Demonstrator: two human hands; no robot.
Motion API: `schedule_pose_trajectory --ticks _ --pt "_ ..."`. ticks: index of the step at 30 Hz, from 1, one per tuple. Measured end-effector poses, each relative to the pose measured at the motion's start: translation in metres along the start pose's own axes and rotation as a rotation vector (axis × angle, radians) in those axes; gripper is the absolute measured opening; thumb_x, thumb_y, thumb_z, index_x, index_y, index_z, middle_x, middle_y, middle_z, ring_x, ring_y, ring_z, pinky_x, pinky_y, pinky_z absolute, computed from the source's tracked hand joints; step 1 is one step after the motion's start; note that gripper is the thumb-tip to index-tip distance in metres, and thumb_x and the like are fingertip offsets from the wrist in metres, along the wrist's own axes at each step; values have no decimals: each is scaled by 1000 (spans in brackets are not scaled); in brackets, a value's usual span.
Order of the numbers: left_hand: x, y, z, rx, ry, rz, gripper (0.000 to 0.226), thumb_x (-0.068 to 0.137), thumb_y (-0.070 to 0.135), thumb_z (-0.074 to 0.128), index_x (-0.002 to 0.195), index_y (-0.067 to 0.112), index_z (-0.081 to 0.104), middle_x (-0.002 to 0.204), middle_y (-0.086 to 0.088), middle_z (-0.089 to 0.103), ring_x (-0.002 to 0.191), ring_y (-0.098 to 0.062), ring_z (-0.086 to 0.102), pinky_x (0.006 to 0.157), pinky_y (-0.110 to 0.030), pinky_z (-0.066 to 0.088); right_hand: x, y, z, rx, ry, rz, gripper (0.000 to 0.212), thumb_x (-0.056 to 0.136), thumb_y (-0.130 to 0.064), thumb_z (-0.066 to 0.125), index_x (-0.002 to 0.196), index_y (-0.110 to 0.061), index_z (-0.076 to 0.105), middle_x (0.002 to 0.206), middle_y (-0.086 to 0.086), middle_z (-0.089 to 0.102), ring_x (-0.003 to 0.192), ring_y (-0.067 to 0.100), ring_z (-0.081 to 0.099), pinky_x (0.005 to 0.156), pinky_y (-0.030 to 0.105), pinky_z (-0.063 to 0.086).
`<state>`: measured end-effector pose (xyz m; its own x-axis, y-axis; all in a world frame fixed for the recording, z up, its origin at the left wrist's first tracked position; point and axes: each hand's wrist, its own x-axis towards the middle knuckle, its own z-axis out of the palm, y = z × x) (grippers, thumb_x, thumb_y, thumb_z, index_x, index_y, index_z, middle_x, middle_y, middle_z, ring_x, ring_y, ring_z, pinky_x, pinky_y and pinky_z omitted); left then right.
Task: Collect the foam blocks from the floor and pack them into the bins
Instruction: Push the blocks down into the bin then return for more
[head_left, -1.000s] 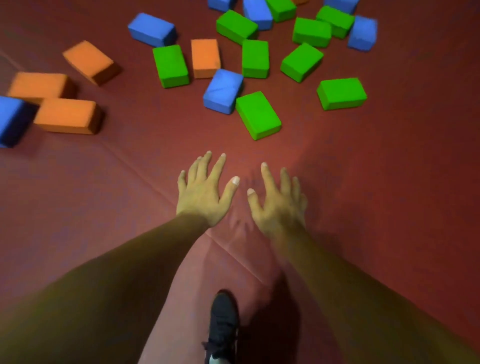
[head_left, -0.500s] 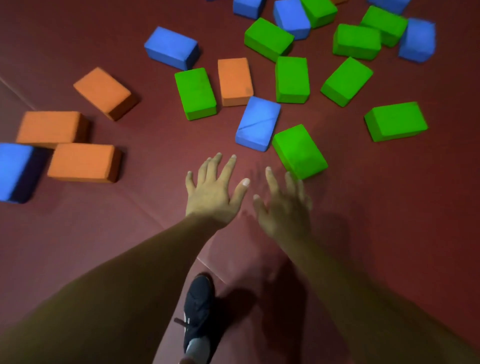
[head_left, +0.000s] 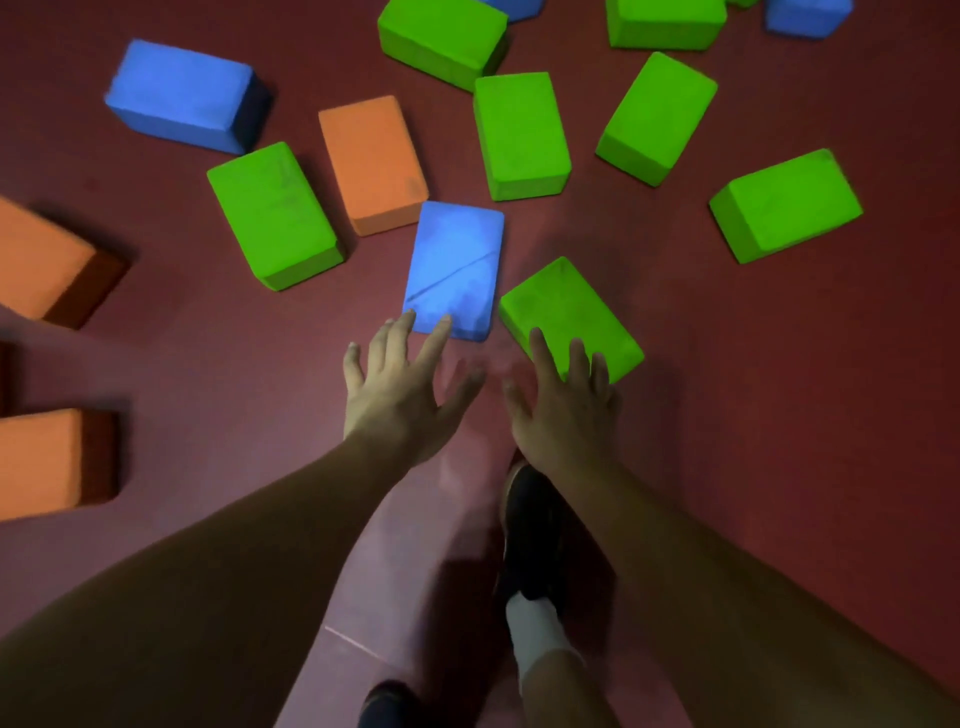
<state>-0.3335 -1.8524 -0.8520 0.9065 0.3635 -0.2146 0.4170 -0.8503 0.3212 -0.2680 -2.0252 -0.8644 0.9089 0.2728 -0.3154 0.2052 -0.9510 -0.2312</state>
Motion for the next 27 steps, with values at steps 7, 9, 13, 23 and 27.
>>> schedule_pose_trajectory --ticks 7,9,13,23,27 --pt "112 20 99 18 -148 -153 89 81 88 27 157 45 13 168 -7 7 156 -25 1 120 -64 5 123 47 60 -86 -19 -8 82 89 -73 49 159 -42 20 165 19 20 150 46 19 113 62 27" --pt "142 26 120 9 -163 -205 93 79 91 32 157 45 11 169 -7 1 156 -26 -4 119 -66 4 148 60 70 -110 -1 -32 88 84 -79 50 158 -42 24 164 21 24 148 48 23 111 64 29" --pt "192 31 155 17 -137 -276 100 75 94 32 158 45 6 169 -7 -10 156 -29 -10 116 -72 4 186 86 92 -152 -79 -41 105 72 -92 49 159 -46 11 166 23 10 151 50 11 114 70 19" --pt "247 17 182 65 -139 -370 104 72 99 27 154 50 -12 166 -5 -26 152 -27 -25 110 -79 3 214 105 120 -216 -34 -99 116 60 -95 49 158 -52 4 167 22 4 145 48 26 109 71 25" --pt "248 6 185 55 -52 -423 103 74 95 33 157 48 -8 166 -7 -23 153 -31 -23 111 -77 9 218 101 124 -174 39 29 110 66 -95 44 159 -49 7 166 24 8 148 51 18 109 71 27"
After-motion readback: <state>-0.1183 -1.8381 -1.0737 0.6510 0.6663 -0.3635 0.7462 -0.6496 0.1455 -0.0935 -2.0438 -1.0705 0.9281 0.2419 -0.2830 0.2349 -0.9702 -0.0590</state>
